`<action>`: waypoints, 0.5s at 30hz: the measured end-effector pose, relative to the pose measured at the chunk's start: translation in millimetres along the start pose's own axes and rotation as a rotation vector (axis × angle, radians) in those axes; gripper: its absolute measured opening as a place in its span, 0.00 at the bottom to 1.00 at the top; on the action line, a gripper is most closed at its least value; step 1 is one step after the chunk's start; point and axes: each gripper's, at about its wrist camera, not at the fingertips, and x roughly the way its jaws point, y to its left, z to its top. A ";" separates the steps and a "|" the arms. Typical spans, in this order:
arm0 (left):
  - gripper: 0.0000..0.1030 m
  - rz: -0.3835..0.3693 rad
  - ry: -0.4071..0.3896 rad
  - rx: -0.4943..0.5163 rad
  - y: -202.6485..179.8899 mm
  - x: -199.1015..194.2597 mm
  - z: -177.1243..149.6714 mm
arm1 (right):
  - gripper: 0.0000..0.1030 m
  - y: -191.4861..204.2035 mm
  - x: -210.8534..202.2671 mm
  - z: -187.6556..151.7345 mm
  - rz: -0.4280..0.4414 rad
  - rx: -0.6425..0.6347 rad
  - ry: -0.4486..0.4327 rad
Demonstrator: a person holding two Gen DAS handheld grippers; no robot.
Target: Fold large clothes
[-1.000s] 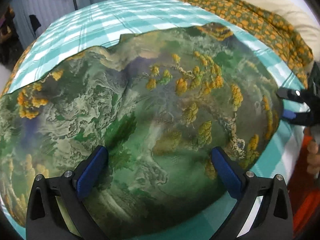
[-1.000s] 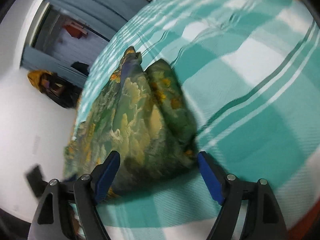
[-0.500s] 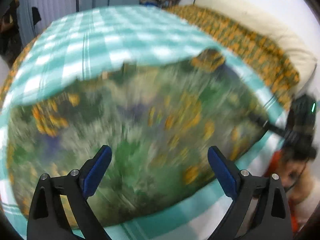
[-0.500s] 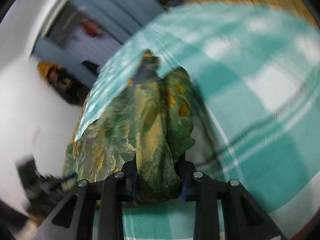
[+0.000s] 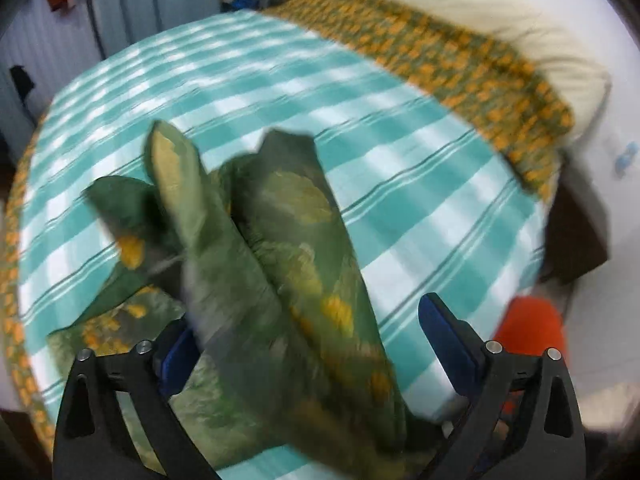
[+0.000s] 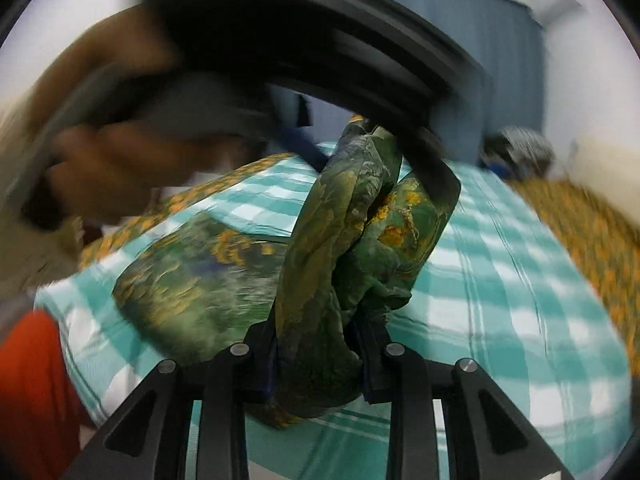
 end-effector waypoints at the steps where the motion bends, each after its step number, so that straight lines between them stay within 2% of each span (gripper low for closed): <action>1: 0.95 0.050 0.005 0.013 0.7 3.1 -6.0 | 0.29 11.2 -1.5 1.1 0.009 -0.041 -0.001; 2: 0.87 0.100 0.004 0.022 3.1 5.8 -12.7 | 0.29 16.9 -1.8 1.0 0.016 -0.060 -0.003; 3: 0.47 0.132 0.010 0.012 8.8 8.8 -18.5 | 0.29 21.3 -2.4 -0.6 0.023 -0.072 -0.005; 4: 0.34 0.128 0.020 -0.009 16.6 8.6 -21.8 | 0.29 26.7 -1.0 -0.1 0.035 -0.079 -0.004; 6: 0.27 0.074 0.020 -0.073 39.6 3.0 -30.5 | 0.29 27.4 4.9 0.8 0.048 -0.083 0.026; 9: 0.26 0.045 -0.006 -0.142 80.0 -12.3 -48.5 | 0.48 25.0 1.0 7.2 0.137 -0.017 0.031; 10: 0.26 0.047 -0.008 -0.160 95.0 -16.2 -55.8 | 0.59 16.4 -4.0 10.3 0.222 0.049 0.033; 13: 0.26 0.046 -0.013 -0.221 140.6 -26.6 -78.9 | 0.60 -10.5 -10.0 17.7 0.348 0.217 0.031; 15: 0.26 0.044 -0.014 -0.269 170.3 -31.5 -95.2 | 0.59 -26.0 -0.4 19.5 0.373 0.303 0.057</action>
